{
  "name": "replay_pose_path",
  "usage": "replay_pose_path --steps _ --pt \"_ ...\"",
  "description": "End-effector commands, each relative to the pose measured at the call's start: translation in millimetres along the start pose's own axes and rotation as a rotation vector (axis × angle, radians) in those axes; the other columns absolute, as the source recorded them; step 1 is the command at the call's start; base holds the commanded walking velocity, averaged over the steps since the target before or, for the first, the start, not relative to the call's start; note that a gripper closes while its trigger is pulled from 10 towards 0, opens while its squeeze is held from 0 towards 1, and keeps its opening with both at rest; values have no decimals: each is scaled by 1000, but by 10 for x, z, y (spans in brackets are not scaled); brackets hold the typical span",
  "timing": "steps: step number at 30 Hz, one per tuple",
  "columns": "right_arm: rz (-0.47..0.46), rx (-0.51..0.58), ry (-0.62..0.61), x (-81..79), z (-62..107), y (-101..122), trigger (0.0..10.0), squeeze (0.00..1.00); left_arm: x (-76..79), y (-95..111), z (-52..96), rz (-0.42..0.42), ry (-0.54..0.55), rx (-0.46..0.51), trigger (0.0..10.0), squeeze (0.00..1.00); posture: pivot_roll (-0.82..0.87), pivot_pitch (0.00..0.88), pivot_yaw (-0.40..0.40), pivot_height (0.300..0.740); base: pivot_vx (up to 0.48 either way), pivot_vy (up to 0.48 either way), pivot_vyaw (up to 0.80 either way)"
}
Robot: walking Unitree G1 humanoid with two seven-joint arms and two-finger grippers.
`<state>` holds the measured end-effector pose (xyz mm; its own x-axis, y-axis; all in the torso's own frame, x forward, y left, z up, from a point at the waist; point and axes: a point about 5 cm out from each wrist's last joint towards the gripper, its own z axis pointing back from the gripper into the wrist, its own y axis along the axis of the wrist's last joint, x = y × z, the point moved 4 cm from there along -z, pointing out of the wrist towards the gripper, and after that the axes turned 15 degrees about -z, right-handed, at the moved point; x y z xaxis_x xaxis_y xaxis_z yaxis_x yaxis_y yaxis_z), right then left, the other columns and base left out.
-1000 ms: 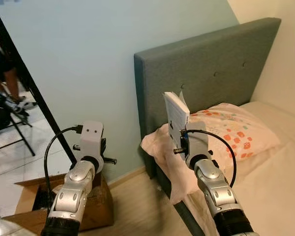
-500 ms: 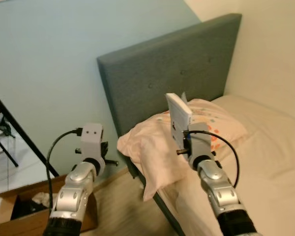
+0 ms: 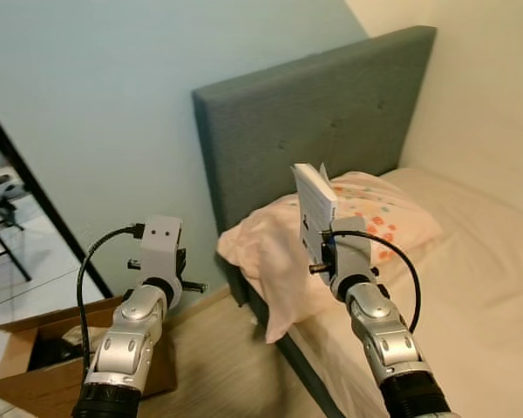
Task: Clean up the room
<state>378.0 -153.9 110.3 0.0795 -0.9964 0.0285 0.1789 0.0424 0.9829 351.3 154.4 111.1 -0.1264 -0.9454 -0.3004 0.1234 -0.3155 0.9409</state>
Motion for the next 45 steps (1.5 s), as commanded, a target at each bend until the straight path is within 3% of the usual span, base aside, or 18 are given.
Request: replay_pose_path --steps 1,2,3,7,10,12,20,29,33,43,45 --pt "48 -10 -3 16 -21 30 10000 0 -28 -43 24 -22 -7 -2 10000 0 -39 61 79 740 0 0 0" --pt "48 -10 -3 16 -21 30 10000 0 -28 -43 24 -22 -7 -2 10000 0 -39 61 79 740 0 0 0" --pt "115 -63 -4 65 -45 -18 10000 0 -48 -143 36 -39 -14 -31 10000 0 -46 66 71 740 0 0 0" --pt "144 -170 -30 151 -41 -211 10000 0 -122 -334 73 -71 6 -82 10000 0 -52 68 61 740 0 0 0" --pt "121 -222 -54 184 23 -350 10000 0 -183 -424 111 -53 37 -100 10000 0 -63 67 55 735 0 0 0" --pt "185 -250 -56 208 103 -426 10000 0 -185 -455 145 -49 44 -98 10000 0 -72 70 48 725 0 0 0" --pt "302 -299 -44 295 163 -534 10000 0 -6 -372 166 -99 -16 -26 10000 0 -89 89 43 700 0 0 0" --pt "356 -323 -71 448 212 -521 10000 0 155 -321 128 -105 -68 2 10000 0 -119 83 53 675 0 0 0" --pt "367 -334 -106 569 270 -503 10000 0 346 -232 71 -115 -136 44 10000 0 -149 71 74 655 0 0 0" --pt "375 -350 -118 614 345 -537 10000 0 370 -251 41 -92 -146 40 10000 0 -174 87 88 620 0 0 0" --pt "379 -324 -110 618 346 -495 10000 0 338 -264 43 -100 -106 37 10000 0 -174 94 68 611 0 0 0"
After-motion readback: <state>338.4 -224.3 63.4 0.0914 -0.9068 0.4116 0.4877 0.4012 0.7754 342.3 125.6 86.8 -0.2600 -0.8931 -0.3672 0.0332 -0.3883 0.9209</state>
